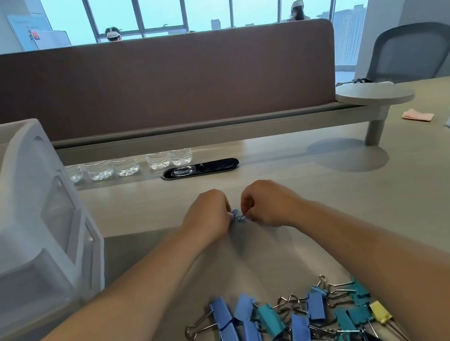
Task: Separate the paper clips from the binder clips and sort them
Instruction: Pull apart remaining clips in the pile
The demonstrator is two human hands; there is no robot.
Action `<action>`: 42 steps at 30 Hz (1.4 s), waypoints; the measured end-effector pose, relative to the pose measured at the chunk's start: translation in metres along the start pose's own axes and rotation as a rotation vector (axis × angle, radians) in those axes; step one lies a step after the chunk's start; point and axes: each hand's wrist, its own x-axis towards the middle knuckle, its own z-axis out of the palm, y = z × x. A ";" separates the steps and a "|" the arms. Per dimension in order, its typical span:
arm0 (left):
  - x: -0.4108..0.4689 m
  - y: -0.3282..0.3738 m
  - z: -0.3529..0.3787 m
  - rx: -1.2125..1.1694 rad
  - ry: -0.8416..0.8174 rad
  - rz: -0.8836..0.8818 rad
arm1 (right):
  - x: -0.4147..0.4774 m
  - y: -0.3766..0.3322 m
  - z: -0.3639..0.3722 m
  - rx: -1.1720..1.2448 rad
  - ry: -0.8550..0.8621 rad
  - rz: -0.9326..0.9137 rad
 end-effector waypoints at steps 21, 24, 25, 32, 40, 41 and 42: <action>-0.005 0.005 0.000 -0.010 -0.073 0.070 | 0.002 -0.002 0.004 -0.011 -0.013 0.005; -0.005 0.007 0.001 0.012 -0.080 0.067 | 0.001 -0.002 0.004 -0.014 -0.028 0.021; -0.005 0.008 0.002 0.021 -0.087 0.069 | 0.000 -0.002 0.005 -0.018 -0.032 0.024; -0.008 0.012 0.001 0.043 -0.110 0.137 | -0.010 0.001 0.001 -0.037 -0.040 -0.003; -0.012 0.025 0.010 0.003 -0.105 0.148 | -0.025 0.016 -0.008 -0.035 -0.023 0.008; -0.012 0.027 0.010 -0.003 -0.107 0.155 | -0.026 0.019 -0.010 -0.043 -0.015 0.030; -0.012 0.028 0.011 -0.008 -0.110 0.160 | -0.026 0.024 -0.013 -0.055 0.004 0.065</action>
